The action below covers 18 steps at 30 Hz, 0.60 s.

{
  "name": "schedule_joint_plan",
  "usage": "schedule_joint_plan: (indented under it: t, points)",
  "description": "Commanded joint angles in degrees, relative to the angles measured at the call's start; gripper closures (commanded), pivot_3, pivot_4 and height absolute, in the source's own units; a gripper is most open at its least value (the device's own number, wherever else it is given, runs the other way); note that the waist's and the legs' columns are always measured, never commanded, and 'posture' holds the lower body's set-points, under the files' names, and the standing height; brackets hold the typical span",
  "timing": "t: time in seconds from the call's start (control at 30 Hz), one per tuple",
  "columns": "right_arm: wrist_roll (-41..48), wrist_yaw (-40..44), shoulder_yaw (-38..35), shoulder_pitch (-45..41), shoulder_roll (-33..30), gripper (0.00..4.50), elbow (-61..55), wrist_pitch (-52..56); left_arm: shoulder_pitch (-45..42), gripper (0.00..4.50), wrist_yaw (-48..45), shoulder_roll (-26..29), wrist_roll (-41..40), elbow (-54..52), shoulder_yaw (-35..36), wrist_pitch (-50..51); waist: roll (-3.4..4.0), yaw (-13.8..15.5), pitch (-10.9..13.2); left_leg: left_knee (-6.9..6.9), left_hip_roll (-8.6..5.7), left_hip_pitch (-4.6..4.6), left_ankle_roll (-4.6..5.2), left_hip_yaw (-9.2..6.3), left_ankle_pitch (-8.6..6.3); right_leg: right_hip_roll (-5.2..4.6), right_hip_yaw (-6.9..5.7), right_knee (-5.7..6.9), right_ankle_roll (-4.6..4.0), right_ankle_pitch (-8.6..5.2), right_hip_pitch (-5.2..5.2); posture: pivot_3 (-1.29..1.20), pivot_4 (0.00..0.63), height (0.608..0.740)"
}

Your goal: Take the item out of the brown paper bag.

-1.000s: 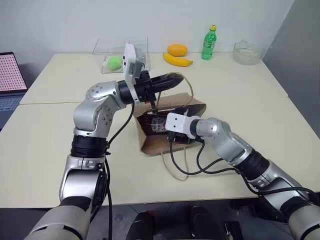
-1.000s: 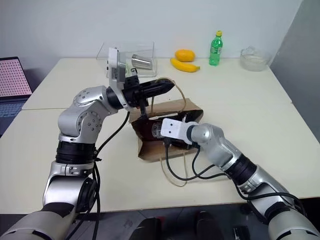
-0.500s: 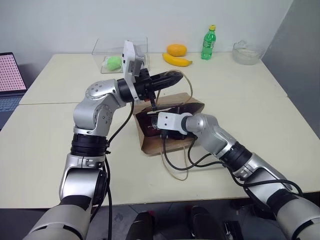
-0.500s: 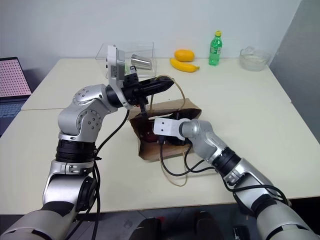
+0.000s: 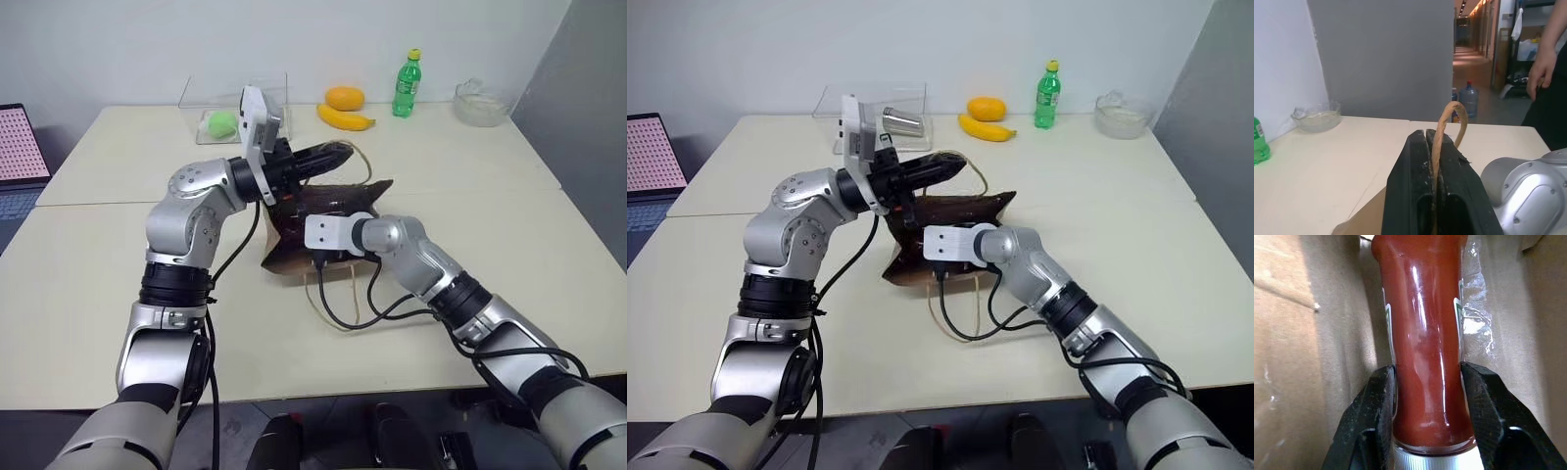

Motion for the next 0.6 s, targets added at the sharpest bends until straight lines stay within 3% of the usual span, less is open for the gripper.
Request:
schedule_joint_plan:
  t: [0.03,0.13,0.23,0.37,0.47,0.6]
  points:
    - [-0.2,3.0,-1.0,1.3,-1.7,2.81,-4.1,-0.4,-2.4,4.50,1.7,-0.3,1.3,1.5,1.1,-3.1,0.00,0.0,0.0,0.00,0.00,-0.01,0.00,-0.01,0.00,0.00,0.00,-0.01,0.00,0.00,0.00,0.00,0.150,0.740]
    - [-0.6,4.4,-1.1,2.2,-2.7,3.27,-5.3,-0.5,-3.1,4.50,2.4,-0.6,1.9,3.2,1.3,-4.5,0.00,0.0,0.0,0.00,0.01,0.00,0.01,-0.01,0.00,0.00,-0.01,0.00,0.00,0.00,0.01,0.00,0.150,0.740]
    - [-0.9,5.6,-1.1,3.0,-3.2,4.36,-6.0,-0.4,-3.7,4.50,2.9,-0.8,2.3,4.6,1.5,-5.6,0.00,-0.1,0.0,0.00,0.00,0.00,0.01,0.01,0.00,0.00,0.00,0.01,0.00,0.00,0.00,0.00,0.150,0.740]
    - [0.4,4.7,-2.9,4.1,-1.2,4.47,-7.5,-0.3,-3.4,4.50,3.1,-0.7,2.4,4.7,1.4,-6.1,0.00,-0.1,0.0,0.00,0.00,-0.01,0.01,-0.01,0.00,0.00,-0.01,0.01,0.00,0.00,0.00,0.00,0.150,0.740]
    - [2.1,3.1,-5.6,4.5,1.0,3.92,-10.2,0.5,-3.3,4.50,3.4,-0.4,2.3,4.9,1.8,-5.9,0.00,-0.2,0.0,0.00,0.00,-0.02,-0.01,0.00,0.00,0.00,0.00,0.00,0.00,0.00,-0.01,0.00,0.150,0.740]
    - [0.6,3.5,-5.0,4.0,1.4,2.56,-11.8,1.7,-3.4,4.50,3.9,-0.1,1.4,5.0,2.9,-4.8,0.00,-0.3,0.0,-0.01,-0.01,-0.02,-0.03,-0.02,0.02,0.00,-0.01,0.00,0.00,0.00,-0.02,0.00,0.150,0.740]
